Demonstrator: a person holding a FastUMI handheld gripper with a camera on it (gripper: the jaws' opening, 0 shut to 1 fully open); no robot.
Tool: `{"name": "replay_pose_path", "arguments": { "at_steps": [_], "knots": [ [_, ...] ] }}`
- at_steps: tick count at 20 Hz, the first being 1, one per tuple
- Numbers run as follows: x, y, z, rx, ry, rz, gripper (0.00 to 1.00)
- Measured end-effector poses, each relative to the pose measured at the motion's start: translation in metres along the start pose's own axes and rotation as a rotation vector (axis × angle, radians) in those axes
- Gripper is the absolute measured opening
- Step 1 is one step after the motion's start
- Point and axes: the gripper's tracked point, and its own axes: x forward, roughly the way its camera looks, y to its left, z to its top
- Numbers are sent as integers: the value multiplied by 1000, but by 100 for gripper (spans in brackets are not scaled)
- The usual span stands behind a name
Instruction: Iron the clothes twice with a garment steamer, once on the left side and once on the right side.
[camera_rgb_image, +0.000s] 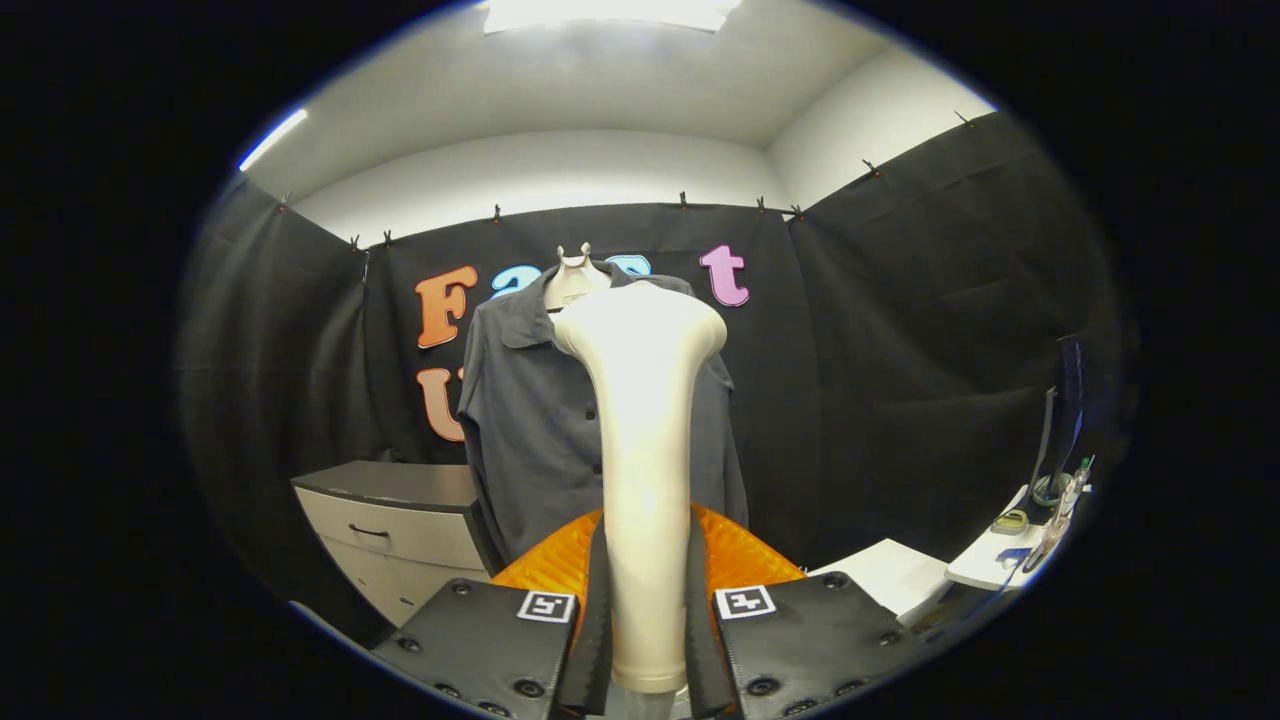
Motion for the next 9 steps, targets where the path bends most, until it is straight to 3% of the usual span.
{"name": "replay_pose_path", "arguments": {
  "at_steps": [9],
  "knots": [
    [-1, 8, -10, 4, 14, 24, 37]
  ]
}}
